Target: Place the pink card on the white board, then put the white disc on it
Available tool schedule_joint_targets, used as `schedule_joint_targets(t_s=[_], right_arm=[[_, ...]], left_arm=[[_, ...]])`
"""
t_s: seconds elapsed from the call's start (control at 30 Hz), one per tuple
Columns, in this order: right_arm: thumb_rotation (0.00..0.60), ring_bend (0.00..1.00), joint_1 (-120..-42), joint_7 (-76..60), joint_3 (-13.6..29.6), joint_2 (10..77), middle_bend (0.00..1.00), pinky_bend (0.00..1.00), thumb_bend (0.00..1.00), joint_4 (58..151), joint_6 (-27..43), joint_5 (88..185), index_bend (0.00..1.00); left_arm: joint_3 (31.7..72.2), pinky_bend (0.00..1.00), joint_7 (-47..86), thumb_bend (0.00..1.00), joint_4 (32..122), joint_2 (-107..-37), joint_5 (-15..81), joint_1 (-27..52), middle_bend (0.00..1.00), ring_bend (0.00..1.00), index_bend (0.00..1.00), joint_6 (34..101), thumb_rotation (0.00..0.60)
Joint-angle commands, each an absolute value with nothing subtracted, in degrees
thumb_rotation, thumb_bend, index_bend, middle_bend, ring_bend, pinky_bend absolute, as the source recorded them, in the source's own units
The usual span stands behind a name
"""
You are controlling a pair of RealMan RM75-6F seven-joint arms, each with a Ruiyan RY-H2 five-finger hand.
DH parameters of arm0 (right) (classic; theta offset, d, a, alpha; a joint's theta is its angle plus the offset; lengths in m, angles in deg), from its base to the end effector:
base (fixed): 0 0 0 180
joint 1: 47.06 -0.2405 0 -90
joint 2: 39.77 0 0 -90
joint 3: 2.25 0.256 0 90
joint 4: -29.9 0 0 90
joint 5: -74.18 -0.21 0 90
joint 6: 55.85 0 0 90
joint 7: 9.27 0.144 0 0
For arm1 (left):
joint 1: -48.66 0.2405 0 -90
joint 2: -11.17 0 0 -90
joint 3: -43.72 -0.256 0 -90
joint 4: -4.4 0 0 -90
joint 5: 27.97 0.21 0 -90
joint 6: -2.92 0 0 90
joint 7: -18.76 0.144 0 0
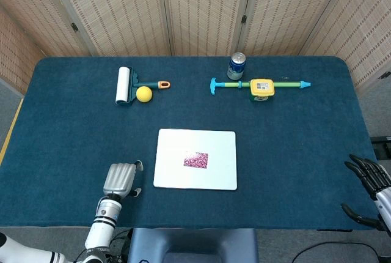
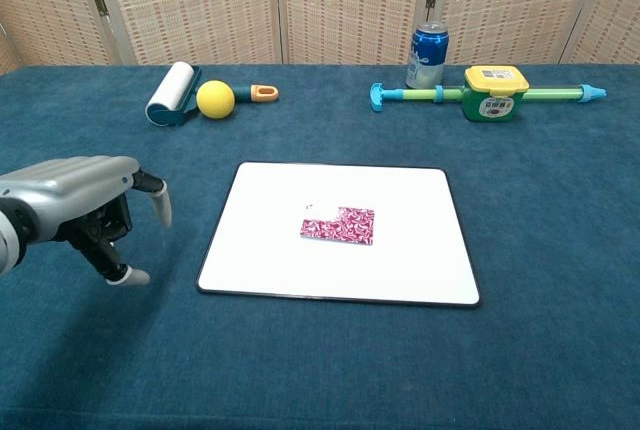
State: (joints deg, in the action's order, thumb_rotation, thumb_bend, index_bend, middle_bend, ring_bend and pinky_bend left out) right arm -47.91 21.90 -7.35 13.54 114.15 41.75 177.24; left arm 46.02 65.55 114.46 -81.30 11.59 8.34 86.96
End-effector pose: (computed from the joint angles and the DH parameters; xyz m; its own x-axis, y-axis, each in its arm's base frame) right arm -0.3154 -0.1260 0.2215 0.1802 -0.0838 0.9801 -0.9593 -0.2352 0.1562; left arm -0.1417 0.2529 -0.0168 0.4609 0.3635 0.8096 0.8827 -0.0936 -0.4605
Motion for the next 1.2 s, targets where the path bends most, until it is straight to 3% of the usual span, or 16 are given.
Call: schedule_joint_targets(t_s=[0.03, 0.47, 1.2], right_arm=[[0.6, 0.0, -47.89, 21.1, -7.35, 13.56, 0.0, 0.0, 0.2, 114.56, 41.59, 177.21, 0.0], [0.6, 0.0, -48.39, 17.98, -7.43, 13.59, 0.0, 0.0, 0.2, 116.2, 39.91, 177.03, 0.0], [0.6, 0.0, -48.23, 15.75, -7.42, 13.61, 0.0, 0.0, 0.2, 117.46, 39.6, 176.73, 0.0]], left_arm=[[47.31, 1.0, 64.07, 0.25, 112.42, -80.62, 11.29, 8.56, 1.0, 0.93, 0.43, 84.34, 0.6], [50.27, 1.0, 60.07, 0.28, 106.88, -77.78, 8.08, 9.45, 1.0, 0.94, 0.45, 77.11, 0.6], [49.87, 1.0, 55.72, 0.31, 103.34, -76.36, 9.34, 11.47, 1.0, 0.94, 0.46, 72.42, 0.6]])
